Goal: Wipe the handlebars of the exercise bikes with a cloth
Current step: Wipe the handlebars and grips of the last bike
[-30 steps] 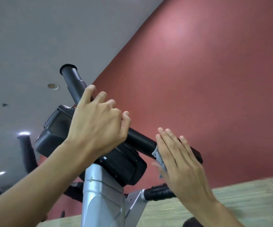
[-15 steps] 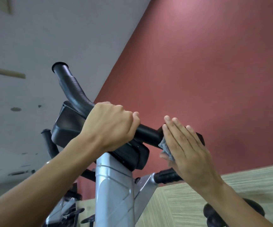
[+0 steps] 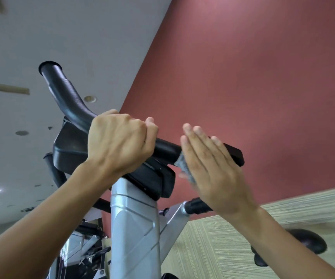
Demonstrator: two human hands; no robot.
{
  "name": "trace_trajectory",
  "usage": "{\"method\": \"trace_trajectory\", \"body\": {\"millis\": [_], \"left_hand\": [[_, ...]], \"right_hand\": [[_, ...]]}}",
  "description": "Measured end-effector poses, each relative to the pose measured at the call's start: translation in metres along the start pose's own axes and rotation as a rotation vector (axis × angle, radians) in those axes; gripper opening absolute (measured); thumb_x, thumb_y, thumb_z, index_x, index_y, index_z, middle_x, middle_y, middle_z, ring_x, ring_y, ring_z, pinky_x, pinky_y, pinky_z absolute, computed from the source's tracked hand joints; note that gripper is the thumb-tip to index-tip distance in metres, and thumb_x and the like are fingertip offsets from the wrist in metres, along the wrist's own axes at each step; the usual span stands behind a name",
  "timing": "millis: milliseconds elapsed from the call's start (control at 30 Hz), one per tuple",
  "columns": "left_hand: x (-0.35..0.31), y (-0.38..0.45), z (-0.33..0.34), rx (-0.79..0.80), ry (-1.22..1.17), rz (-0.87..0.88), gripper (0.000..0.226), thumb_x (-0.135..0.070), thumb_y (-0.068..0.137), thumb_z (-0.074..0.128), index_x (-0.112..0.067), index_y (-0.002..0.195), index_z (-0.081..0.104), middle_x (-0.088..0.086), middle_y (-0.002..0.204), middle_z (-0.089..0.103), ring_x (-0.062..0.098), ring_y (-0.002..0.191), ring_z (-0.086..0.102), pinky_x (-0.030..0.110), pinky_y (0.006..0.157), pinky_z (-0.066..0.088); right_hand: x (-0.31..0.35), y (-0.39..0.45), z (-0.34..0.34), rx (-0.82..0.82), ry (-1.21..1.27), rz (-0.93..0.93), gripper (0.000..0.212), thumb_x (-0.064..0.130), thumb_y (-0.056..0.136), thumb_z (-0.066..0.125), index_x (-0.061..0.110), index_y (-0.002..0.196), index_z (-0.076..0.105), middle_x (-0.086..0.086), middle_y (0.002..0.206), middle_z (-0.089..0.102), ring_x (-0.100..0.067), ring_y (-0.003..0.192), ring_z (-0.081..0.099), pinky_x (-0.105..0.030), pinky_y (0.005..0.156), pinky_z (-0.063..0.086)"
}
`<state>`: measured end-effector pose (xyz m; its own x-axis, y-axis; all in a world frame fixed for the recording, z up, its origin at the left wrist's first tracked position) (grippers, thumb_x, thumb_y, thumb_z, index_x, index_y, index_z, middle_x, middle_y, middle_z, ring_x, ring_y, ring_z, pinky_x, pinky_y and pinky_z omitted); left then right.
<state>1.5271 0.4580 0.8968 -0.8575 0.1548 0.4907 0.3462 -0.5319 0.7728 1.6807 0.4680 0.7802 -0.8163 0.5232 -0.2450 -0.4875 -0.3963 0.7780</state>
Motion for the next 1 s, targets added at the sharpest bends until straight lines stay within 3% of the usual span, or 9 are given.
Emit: {"method": "trace_trajectory", "body": {"millis": [167,300,433,500,567,633,733,900,1000], "left_hand": [[-0.005,-0.002,0.002,-0.056,-0.021,-0.044,0.058,-0.022,0.095,0.042,-0.006,0.040,0.048,0.008,0.037,0.048,0.028,0.036,0.040,0.029,0.061,0.019],[-0.003,-0.002,0.004,-0.093,-0.056,-0.045,0.059,-0.023,0.097,0.038,-0.009,0.040,0.049,0.007,0.037,0.047,0.025,0.040,0.029,0.030,0.060,0.023],[0.006,-0.003,0.001,0.033,-0.127,0.175,0.056,-0.028,0.101,0.025,-0.019,0.052,0.049,-0.003,0.048,0.053,0.021,0.047,0.054,0.031,0.061,0.032],[0.036,0.000,-0.007,0.055,-0.189,0.203,0.049,-0.029,0.102,0.021,-0.022,0.060,0.045,-0.005,0.058,0.058,0.019,0.057,0.057,0.031,0.070,0.038],[0.076,0.005,-0.013,0.014,-0.243,0.189,0.050,-0.027,0.101,0.020,-0.016,0.069,0.057,-0.003,0.070,0.065,0.024,0.070,0.061,0.029,0.083,0.037],[0.107,0.007,-0.009,-0.014,-0.242,0.244,0.053,-0.023,0.102,0.022,-0.009,0.084,0.070,0.003,0.089,0.072,0.030,0.088,0.063,0.035,0.101,0.038],[0.131,0.013,0.002,-0.050,-0.271,0.252,0.048,-0.018,0.103,0.028,-0.009,0.096,0.075,0.006,0.105,0.073,0.033,0.102,0.062,0.043,0.109,0.036],[0.126,0.018,0.011,-0.074,-0.296,0.269,0.057,-0.021,0.103,0.021,-0.006,0.079,0.070,0.004,0.086,0.070,0.029,0.091,0.060,0.034,0.114,0.030],[0.124,0.014,0.015,-0.126,-0.358,0.233,0.058,-0.024,0.106,0.020,-0.005,0.083,0.070,0.005,0.084,0.068,0.029,0.090,0.057,0.034,0.107,0.036]], "right_hand": [[-0.033,-0.056,0.004,0.150,0.051,0.140,0.081,0.035,0.106,0.054,-0.003,0.160,0.007,-0.022,0.169,0.011,-0.033,0.157,0.013,-0.046,0.129,0.014],[-0.008,-0.012,-0.001,0.085,-0.035,0.118,0.067,0.040,0.111,0.040,-0.006,0.157,0.025,-0.023,0.164,0.026,-0.033,0.154,0.026,-0.046,0.126,0.025],[0.030,0.051,-0.001,-0.003,0.009,0.053,0.056,0.035,0.111,0.044,-0.005,0.149,0.043,-0.019,0.156,0.044,-0.030,0.146,0.042,-0.043,0.120,0.037],[0.043,0.073,0.000,-0.005,0.079,0.048,0.054,0.033,0.111,0.044,-0.006,0.148,0.046,-0.020,0.153,0.048,-0.030,0.143,0.047,-0.044,0.119,0.039],[0.055,0.097,0.004,0.007,0.149,0.057,0.053,0.032,0.110,0.045,-0.007,0.146,0.047,-0.021,0.150,0.052,-0.031,0.139,0.052,-0.044,0.117,0.041],[0.070,0.125,0.008,0.029,0.250,0.067,0.052,0.032,0.109,0.046,-0.006,0.145,0.050,-0.019,0.145,0.057,-0.029,0.133,0.056,-0.043,0.115,0.043],[0.079,0.150,0.013,0.076,0.434,0.107,0.055,0.037,0.105,0.045,-0.004,0.141,0.054,-0.016,0.138,0.062,-0.030,0.126,0.060,-0.043,0.110,0.048],[0.045,0.101,0.006,0.110,0.434,0.160,0.056,0.045,0.108,0.037,0.002,0.135,0.061,-0.007,0.127,0.069,-0.024,0.118,0.066,-0.037,0.099,0.056],[0.027,0.075,0.000,0.155,0.395,0.231,0.054,0.046,0.108,0.036,0.004,0.129,0.064,-0.004,0.120,0.071,-0.023,0.111,0.068,-0.033,0.096,0.054]]}}
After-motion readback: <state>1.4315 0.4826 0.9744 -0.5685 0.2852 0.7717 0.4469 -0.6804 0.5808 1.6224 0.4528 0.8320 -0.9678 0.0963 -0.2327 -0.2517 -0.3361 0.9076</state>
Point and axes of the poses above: each hand's wrist, its own y-axis towards the middle knuckle, its own z-axis out of the palm, x = y × z, the point moved 6 cm from there along y, towards the middle knuckle
